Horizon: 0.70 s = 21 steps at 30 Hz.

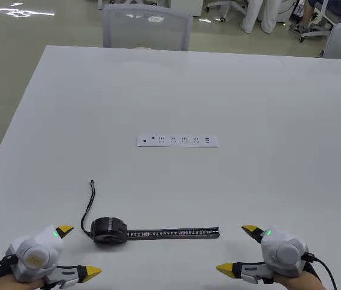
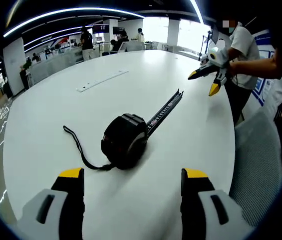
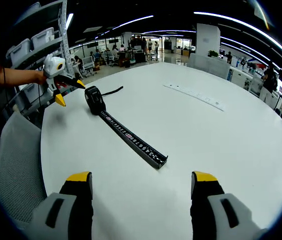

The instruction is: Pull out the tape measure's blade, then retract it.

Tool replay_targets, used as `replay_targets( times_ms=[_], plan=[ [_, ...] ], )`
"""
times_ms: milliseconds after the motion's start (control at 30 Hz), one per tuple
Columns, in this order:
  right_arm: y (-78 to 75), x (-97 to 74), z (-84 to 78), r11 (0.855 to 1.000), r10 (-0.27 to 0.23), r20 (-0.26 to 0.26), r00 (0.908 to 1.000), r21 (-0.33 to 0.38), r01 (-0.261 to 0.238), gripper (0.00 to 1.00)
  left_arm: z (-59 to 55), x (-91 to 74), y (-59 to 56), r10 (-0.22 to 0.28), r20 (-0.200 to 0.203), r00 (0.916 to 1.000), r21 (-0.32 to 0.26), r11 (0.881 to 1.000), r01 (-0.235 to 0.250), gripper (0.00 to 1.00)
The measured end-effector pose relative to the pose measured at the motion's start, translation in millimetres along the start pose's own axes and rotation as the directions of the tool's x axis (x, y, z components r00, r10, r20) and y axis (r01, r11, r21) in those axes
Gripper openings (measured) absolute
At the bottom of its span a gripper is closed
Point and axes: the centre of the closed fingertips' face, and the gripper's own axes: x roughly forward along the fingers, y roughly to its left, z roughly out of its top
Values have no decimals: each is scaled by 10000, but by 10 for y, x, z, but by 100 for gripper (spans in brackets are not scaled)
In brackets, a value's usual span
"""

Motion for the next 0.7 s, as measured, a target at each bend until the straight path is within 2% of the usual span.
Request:
replay_targets(
  times_ms=[67,167,333,533,600,700],
  plan=[
    [29,-28,13,9999,-120,100,9999,110,119,82,13,-32,-11,163,201,9997,-167,9997,-160,80],
    [79,-49,6,9997,-189,130,9997,125,187,83,22,-77,-39,381,290,9989,-314,9988,-372,82],
    [155,-120,42,9989,-421,340,9985,200,414,85,40,-144,-50,738,440,9963,-193,9971,-730,86],
    [231,-188,90,9976,-628,601,9962,330,609,87,55,-194,-102,905,658,9937,-202,9958,-893,92],
    [257,-213,121,9962,-746,774,9942,497,709,87,76,-211,-128,995,846,9914,-380,9946,-966,93],
    [312,-245,155,9952,-792,917,9926,643,735,88,69,-226,-195,970,908,9911,-443,9947,-933,94]
  ],
)
